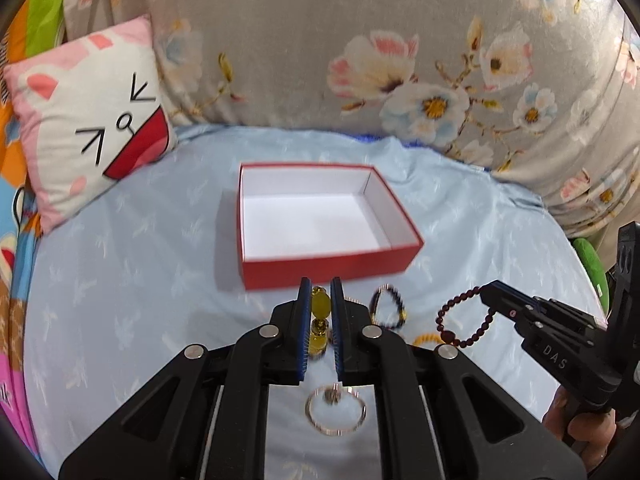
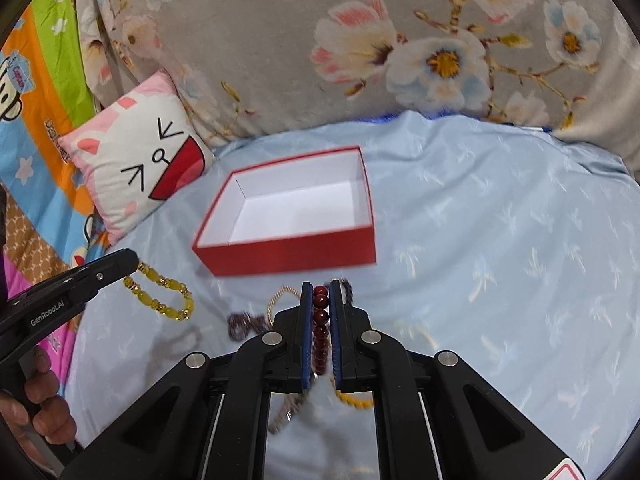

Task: Organize jewelry
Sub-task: 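Carry the yellow bracelet with the left tool while the right tool carries the red bracelet into the red box, then open both tools to release the bracelets inside the red box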

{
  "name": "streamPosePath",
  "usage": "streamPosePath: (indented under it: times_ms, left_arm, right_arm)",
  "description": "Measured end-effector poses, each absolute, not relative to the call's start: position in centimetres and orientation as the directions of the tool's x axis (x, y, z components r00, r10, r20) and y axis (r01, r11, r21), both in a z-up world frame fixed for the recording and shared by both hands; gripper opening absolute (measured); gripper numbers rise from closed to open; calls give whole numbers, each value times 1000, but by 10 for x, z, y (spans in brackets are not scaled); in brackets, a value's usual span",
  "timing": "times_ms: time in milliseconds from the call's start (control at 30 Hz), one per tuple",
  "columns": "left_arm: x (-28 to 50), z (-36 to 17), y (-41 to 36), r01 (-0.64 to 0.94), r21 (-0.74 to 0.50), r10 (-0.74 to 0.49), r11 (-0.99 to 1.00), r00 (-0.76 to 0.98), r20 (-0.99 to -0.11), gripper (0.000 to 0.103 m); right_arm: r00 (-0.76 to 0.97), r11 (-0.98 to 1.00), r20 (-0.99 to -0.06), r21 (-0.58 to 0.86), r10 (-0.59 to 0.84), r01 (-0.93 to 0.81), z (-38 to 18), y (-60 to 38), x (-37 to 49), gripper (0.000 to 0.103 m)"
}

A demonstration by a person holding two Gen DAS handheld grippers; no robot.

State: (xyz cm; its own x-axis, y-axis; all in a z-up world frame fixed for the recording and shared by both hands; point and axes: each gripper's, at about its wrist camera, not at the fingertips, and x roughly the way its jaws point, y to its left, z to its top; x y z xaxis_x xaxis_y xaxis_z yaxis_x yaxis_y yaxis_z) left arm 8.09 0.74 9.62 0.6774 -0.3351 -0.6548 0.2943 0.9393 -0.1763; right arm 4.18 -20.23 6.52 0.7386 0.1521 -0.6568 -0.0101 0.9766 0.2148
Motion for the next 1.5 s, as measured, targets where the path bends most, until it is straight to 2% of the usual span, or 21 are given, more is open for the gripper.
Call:
streamPosePath:
  times_ms: [167,367,667,800,900,933,967,1033,1233,1500]
  left_arm:
    - [129,114,-1,303,-155,-331,940,708,-624,9]
    - [200,101,-12,299,-171,-337,939,688,-642,9]
    - [280,57,-26,278,-163,-311,946,647,-697,9]
    - [304,36,-27,265,-158,-295,951,625,-723,9]
    - [312,26,-23,238,-157,-276,958,629,-727,11]
    - [313,24,-21,221,-146,-256,964,635,-729,18]
    - [313,24,-20,211,-140,-245,967,642,-727,30]
    - [311,25,-15,188,-140,-230,972,656,-718,38]
    - [290,37,-8,175,-131,-216,976,673,-707,38]
    - [221,44,0,182,-111,-206,977,676,-707,38]
  right_arm:
    - [758,978,-632,207,162,-36,82,-198,89,8]
    - [740,974,-644,218,195,-67,80,-191,165,8]
    - [657,960,-709,268,256,-84,37,-190,274,8]
    - [619,966,-751,252,232,-57,10,-193,302,9]
    - [623,970,-754,240,207,-32,2,-201,304,16]
    - [629,970,-750,240,203,-27,2,-204,302,22]
    - [636,970,-745,241,199,-21,2,-207,300,27]
    - [651,973,-736,231,187,-17,5,-210,294,28]
    - [692,982,-705,184,155,-32,22,-205,259,29]
    - [708,989,-694,140,132,-47,35,-196,190,30]
